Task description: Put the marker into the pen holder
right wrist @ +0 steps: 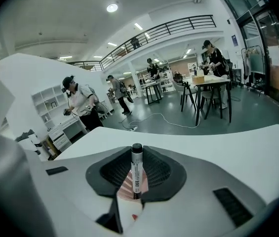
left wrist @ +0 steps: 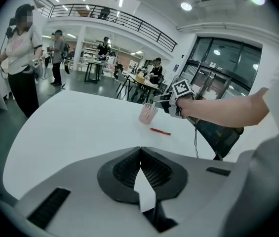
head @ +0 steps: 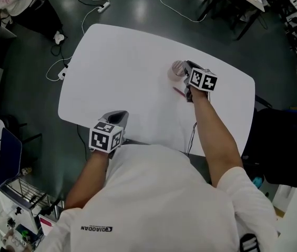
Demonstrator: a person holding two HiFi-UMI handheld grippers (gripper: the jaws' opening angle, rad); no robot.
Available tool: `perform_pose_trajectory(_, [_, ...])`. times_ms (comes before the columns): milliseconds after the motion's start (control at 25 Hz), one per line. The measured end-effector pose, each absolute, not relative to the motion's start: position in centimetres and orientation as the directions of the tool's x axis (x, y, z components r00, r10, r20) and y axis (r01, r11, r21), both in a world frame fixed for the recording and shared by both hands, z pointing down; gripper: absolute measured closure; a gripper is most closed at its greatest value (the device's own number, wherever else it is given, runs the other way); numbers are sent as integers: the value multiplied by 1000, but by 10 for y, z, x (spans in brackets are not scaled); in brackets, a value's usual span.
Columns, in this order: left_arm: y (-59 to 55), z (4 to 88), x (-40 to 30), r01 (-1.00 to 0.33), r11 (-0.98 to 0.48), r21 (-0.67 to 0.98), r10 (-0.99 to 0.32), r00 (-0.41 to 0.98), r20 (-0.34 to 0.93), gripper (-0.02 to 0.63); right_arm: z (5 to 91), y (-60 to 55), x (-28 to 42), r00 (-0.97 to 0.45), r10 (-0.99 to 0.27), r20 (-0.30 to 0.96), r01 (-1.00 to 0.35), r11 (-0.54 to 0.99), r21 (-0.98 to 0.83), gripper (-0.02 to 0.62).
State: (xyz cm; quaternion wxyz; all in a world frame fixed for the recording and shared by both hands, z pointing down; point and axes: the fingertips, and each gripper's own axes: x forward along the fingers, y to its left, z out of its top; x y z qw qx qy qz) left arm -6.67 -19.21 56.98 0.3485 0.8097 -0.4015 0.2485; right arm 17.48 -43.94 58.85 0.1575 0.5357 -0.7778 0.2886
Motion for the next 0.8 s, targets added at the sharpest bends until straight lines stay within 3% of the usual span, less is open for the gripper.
perform_pose_trajectory(320, [-189,569,-61,-796,-484,363,-454,583,674,578,590,-425,180,-367,-712,598,-930,254,-268,465])
perform_pose_trajectory(800, [-197,557,-36,-717,-607,343,-400,649,647,578,553,-343,162,-469,-720,511,-876,307,-372,517])
